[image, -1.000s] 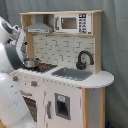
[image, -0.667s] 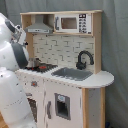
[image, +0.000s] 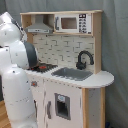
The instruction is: Play with the kitchen
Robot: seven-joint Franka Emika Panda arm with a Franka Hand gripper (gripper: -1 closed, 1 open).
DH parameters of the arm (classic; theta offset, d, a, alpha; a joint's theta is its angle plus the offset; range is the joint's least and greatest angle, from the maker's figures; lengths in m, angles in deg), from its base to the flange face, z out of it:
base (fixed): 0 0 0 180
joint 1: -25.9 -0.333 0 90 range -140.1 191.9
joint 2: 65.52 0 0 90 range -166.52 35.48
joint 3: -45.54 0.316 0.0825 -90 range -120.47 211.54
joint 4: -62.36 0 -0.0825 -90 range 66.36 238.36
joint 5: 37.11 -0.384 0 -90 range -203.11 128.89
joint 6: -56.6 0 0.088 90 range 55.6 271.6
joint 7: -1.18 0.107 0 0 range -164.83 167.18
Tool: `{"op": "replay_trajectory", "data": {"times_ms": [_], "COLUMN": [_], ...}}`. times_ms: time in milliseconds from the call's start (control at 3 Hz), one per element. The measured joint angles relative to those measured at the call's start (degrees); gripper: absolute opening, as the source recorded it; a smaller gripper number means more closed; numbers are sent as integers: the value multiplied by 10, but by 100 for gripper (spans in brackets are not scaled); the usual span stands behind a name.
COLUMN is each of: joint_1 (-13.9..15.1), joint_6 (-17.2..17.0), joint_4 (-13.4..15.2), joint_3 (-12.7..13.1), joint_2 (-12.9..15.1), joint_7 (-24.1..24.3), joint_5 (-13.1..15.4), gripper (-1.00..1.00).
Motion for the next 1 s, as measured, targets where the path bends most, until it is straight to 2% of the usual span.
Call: {"op": "replay_trajectory", "data": {"times_ms": [333, 667, 1000], "joint_1": [25, 26, 19], "joint_6": [-17, -21, -16], "joint_4": [4, 37, 43], "joint_3": [33, 32, 31], "joint_2": [39, 71, 99], "joint_7": [-15, -55, -105], "joint_5": [0, 0, 0], "gripper": [100, 100, 100]}}
